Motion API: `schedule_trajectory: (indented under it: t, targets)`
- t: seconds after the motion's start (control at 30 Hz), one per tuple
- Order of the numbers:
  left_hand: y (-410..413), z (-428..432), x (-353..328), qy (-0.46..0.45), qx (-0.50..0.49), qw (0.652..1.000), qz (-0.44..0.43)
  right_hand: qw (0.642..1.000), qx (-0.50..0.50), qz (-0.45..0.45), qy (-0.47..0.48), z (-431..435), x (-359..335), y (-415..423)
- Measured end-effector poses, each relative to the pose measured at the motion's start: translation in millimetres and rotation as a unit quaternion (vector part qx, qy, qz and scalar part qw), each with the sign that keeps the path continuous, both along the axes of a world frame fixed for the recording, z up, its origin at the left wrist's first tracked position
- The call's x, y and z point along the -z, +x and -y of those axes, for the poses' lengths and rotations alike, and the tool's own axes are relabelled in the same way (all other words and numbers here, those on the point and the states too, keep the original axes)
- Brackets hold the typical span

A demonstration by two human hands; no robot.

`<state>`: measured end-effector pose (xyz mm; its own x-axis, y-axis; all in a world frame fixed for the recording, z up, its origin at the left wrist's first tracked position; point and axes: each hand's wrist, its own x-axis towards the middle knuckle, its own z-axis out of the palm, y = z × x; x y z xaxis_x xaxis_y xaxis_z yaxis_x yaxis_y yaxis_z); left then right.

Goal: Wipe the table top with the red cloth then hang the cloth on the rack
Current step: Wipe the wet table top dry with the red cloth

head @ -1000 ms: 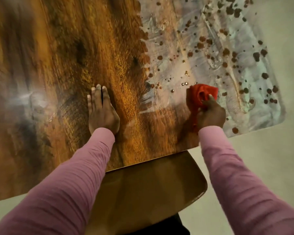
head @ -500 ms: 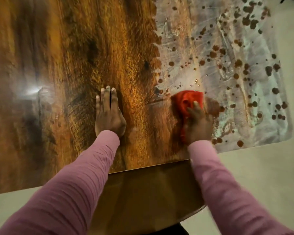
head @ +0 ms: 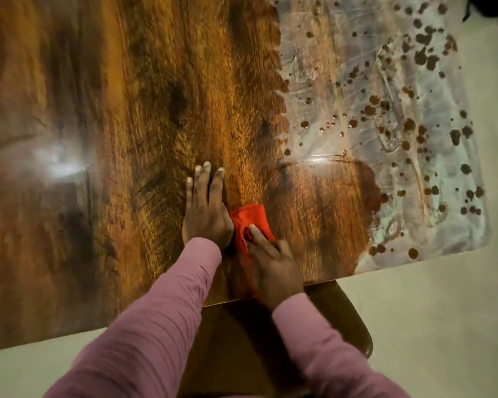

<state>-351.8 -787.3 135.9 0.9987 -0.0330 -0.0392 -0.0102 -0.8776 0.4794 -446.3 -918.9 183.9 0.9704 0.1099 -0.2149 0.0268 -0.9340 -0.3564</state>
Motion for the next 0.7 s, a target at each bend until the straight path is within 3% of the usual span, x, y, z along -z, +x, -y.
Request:
schedule_trajectory:
  t: [0.07, 0.17, 0.27, 0.33, 0.37, 0.4, 0.5, 0.57, 0.63, 0.7]
  targets:
    - [1.4, -1.0, -0.1, -0.020, -0.012, 1.000, -0.001, 0.998, 0.028, 0.031, -0.038, 24.5, -18.8, 24.3]
    - [1.7, -0.2, -0.8, -0.025, -0.019, 0.999, -0.003, 0.971, 0.189, 0.142, -0.019, 49.0, -43.6, 77.9]
    - [1.3, 0.9, -0.9, -0.013, -0.015, 1.000, -0.007, 0.943, 0.331, 0.013, 0.025, 79.2, -17.2, 111.6]
    - [1.7, 2.0, -0.5, -0.001, -0.012, 1.000, -0.015, 0.896, 0.439, -0.061, 0.034, 83.3, -5.6, 136.0]
    - [2.0, 2.4, -0.2, 0.006, -0.011, 1.000, -0.019, 0.900, 0.434, -0.038, 0.005, 70.4, -6.6, 145.1]
    - [2.1, 2.8, 0.0, 0.013, -0.011, 1.000, -0.021, 0.927, 0.375, 0.002, -0.028, 51.9, -7.4, 150.5]
    - [2.7, 4.8, 0.7, 0.032, -0.022, 0.999, -0.026, 0.992, 0.120, 0.040, 0.004, -0.3, 2.0, 147.3]
    - [4.0, 6.2, 1.4, 0.031, -0.037, 0.998, -0.029, 0.999, 0.013, 0.039, -0.007, 9.1, 5.7, 142.3]
    - [6.1, 7.2, 2.5, 0.034, -0.054, 0.997, -0.032, 0.996, 0.009, 0.049, -0.067, 55.0, 7.1, 152.9]
    - [9.5, 7.7, 2.7, 0.038, -0.079, 0.995, -0.037, 0.985, 0.161, 0.048, -0.040, 105.4, 11.6, 174.3]
